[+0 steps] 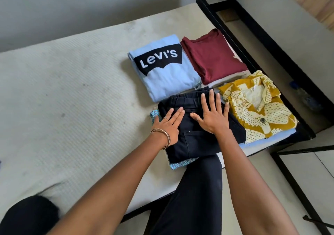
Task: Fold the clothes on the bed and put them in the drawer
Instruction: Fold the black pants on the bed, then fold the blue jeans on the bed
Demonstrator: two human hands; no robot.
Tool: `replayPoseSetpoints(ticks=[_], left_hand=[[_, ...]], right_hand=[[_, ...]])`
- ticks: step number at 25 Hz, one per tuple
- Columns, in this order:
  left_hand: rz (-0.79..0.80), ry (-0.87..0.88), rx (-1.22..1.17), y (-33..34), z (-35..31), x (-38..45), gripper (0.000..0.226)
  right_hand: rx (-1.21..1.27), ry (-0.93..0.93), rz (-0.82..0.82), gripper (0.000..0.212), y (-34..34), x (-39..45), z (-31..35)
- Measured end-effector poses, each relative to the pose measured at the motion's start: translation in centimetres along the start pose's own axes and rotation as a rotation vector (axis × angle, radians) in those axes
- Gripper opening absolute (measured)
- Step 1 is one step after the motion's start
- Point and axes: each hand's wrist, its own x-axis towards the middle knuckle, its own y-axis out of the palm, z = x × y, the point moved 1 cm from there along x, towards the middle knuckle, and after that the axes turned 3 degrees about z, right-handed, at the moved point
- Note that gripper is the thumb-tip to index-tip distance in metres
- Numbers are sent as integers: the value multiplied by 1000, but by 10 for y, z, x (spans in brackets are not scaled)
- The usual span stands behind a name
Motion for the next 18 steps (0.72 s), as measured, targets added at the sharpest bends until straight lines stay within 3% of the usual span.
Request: replayPoseSetpoints(ticks=[4, 7, 8, 10, 14, 18], left_hand=[[4, 185, -258, -25, 18, -21, 69], [-56, 121, -304, -17, 66, -63, 54], [-70, 42, -330, -8, 90, -82, 49], [-97, -140, -446, 13, 147, -127, 40], [-270, -467, -664, 64, 254, -241, 30], [-535, -906, -763, 119, 339, -347, 24]], right_hand=[[105, 236, 63, 76, -30, -3, 38], [193, 275, -204, 40, -37, -21, 99], [204, 203, -288, 35, -34, -28, 123], [327, 42, -282, 39, -27, -38, 179], [575, -192, -96, 37, 6, -60, 305], [546, -510, 107, 37, 46, -89, 416]])
